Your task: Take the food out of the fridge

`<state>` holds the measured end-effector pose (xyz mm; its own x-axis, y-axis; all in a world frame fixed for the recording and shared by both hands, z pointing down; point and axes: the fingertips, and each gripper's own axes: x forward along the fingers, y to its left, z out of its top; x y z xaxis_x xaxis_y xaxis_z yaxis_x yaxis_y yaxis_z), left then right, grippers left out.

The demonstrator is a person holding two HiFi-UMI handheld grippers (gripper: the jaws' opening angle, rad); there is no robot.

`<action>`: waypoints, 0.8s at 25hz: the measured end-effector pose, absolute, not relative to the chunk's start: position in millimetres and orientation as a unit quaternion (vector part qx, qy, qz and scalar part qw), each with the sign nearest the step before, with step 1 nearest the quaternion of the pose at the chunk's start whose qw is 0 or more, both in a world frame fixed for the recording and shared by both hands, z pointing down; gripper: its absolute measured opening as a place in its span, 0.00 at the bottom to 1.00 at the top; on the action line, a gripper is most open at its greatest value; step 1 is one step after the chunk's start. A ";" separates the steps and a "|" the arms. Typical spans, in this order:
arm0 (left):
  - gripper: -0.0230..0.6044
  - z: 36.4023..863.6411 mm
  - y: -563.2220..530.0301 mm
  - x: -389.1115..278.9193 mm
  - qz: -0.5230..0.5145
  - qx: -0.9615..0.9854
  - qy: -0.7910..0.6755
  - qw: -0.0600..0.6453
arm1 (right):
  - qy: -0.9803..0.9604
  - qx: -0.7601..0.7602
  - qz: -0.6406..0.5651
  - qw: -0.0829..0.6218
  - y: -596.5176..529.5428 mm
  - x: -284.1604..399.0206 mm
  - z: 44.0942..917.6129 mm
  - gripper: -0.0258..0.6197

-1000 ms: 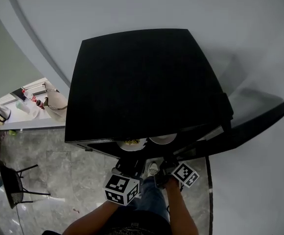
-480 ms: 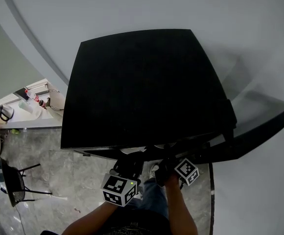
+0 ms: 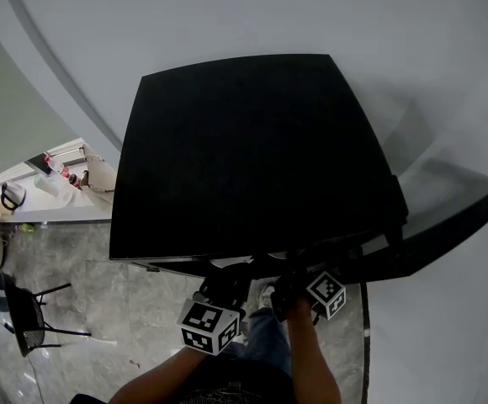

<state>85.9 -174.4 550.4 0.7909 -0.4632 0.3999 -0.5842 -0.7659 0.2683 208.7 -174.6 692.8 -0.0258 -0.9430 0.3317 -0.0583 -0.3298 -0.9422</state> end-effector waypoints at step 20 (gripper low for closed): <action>0.02 549.0 -159.5 81.3 0.148 0.930 -0.271 0.201 | 0.456 -0.531 -0.554 0.451 -152.0 206.2 674.2 0.05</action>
